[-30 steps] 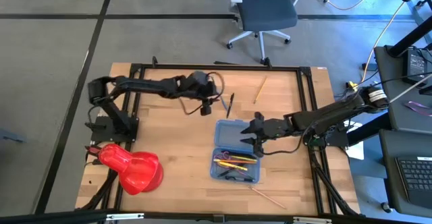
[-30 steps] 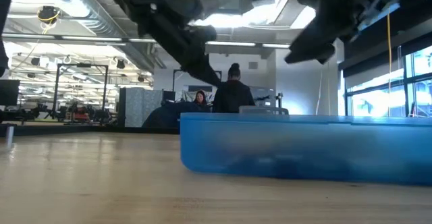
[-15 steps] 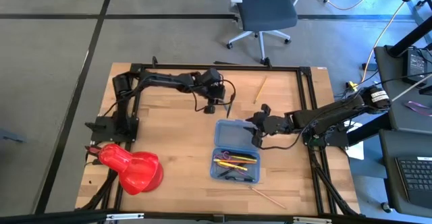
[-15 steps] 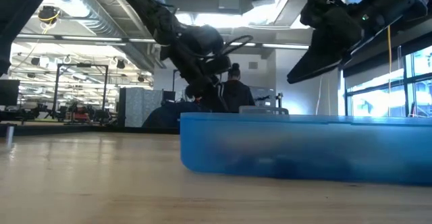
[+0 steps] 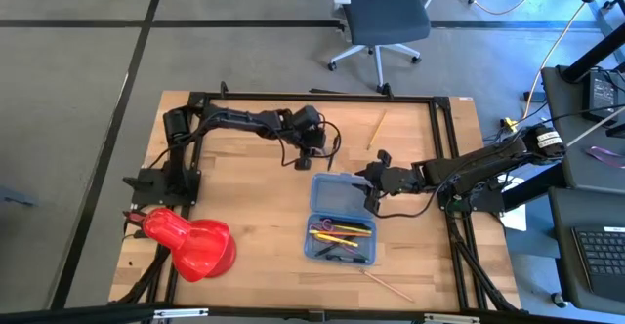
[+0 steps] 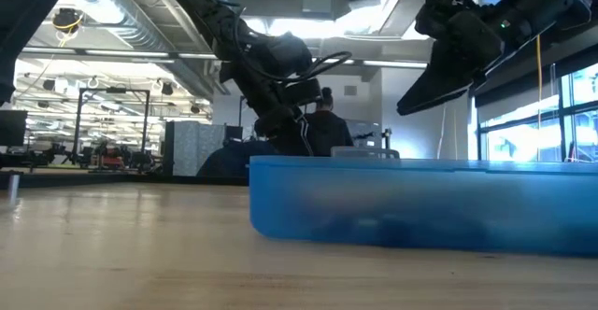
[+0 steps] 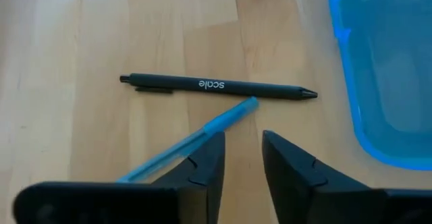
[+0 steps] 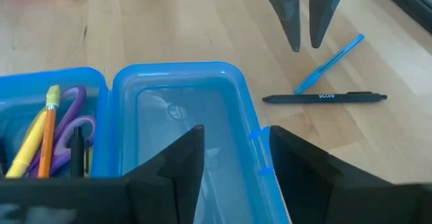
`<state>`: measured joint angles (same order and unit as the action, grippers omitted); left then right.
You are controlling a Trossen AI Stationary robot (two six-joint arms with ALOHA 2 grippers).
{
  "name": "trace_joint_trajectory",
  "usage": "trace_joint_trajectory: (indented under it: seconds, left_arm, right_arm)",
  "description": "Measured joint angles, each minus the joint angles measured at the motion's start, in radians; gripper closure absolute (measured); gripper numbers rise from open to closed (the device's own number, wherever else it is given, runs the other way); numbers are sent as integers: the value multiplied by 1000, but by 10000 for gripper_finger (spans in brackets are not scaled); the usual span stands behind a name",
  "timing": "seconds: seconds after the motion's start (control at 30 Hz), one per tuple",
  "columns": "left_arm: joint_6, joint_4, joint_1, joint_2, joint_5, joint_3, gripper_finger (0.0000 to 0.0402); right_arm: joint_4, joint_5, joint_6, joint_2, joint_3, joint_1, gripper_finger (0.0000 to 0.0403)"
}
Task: Pick & place school supplies into a supply box
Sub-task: Put the top blue pen into the blue supply box
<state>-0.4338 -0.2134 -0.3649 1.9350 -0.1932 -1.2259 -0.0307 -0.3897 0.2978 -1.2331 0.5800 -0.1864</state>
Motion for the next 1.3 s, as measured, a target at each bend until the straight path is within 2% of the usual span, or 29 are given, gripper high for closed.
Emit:
trace_joint_trajectory:
  seconds: [0.17, 0.37, 0.5, 0.57, 0.7, 0.87, 1.03, 1.3]
  left_arm:
    - [18, -17, 4, 0, 19, 0, 263]
    - [39, -55, 18, 0, 203, 0, 214]
    - [168, -73, 24, 0, 269, 0, 206]
    - [165, -73, 24, -1, 255, -2, 207]
    - [18, -74, 27, -1, 196, -20, 213]
    - [-87, -125, 30, -1, 76, -100, 214]
    - [-126, -144, 26, 11, 47, -152, 215]
    - [-166, -153, 11, 58, 29, -151, 215]
  right_arm:
    - [1, 2, 16, 0, 0, -1, 231]
    - [2, 26, 16, 0, 0, -1, 231]
    - [2, 26, 13, 0, 0, -1, 231]
    - [0, 26, 12, 0, 0, -1, 231]
    - [-6, 26, 11, 0, 0, -1, 231]
    - [-8, 26, 10, 0, 0, -1, 231]
    - [-9, 26, 8, 0, 0, -1, 231]
    - [-12, 17, -9, 0, 0, 0, 231]
